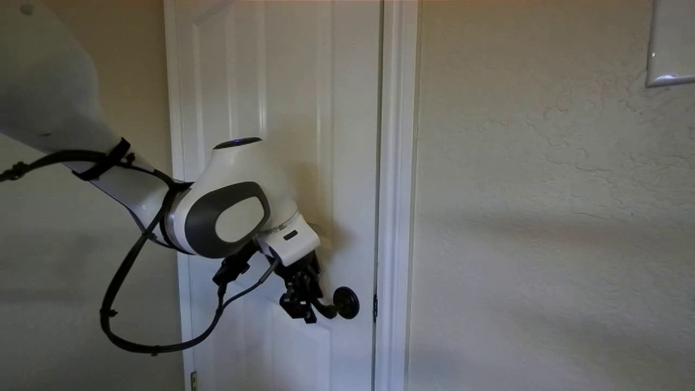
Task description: Open the door
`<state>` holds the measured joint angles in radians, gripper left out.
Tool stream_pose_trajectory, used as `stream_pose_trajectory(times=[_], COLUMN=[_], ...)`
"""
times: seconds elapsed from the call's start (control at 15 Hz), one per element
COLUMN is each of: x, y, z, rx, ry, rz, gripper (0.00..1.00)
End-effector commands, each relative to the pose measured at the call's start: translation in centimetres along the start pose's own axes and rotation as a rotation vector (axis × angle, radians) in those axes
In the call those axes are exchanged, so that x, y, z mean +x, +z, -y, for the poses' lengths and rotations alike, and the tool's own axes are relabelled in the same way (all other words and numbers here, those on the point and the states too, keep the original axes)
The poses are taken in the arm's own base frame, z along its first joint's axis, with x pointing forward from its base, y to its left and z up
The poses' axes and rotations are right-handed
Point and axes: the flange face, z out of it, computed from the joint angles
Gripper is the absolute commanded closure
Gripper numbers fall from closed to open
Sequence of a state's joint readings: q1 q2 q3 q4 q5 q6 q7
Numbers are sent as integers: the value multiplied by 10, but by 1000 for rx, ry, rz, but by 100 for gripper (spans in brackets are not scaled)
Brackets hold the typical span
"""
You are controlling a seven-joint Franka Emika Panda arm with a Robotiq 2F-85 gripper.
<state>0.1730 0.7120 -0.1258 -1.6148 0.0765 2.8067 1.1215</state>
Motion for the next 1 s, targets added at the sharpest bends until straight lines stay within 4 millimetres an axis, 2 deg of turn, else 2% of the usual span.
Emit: stream_pose_trajectory(times=[0.0, 0.13, 0.2, 0.4, 0.6, 0.93], x=[0, -2, -4, -10, -18, -22], y=[-7, -13, -14, -6, 20, 46], z=[4, 10, 11, 11, -2, -19], rx=[42, 57, 59, 45, -2, -49], ry=[-5, -18, -17, -27, -44, -113], rz=[-8, -9, -4, 8, 37, 50], gripper=[69, 82, 85, 85, 85, 85])
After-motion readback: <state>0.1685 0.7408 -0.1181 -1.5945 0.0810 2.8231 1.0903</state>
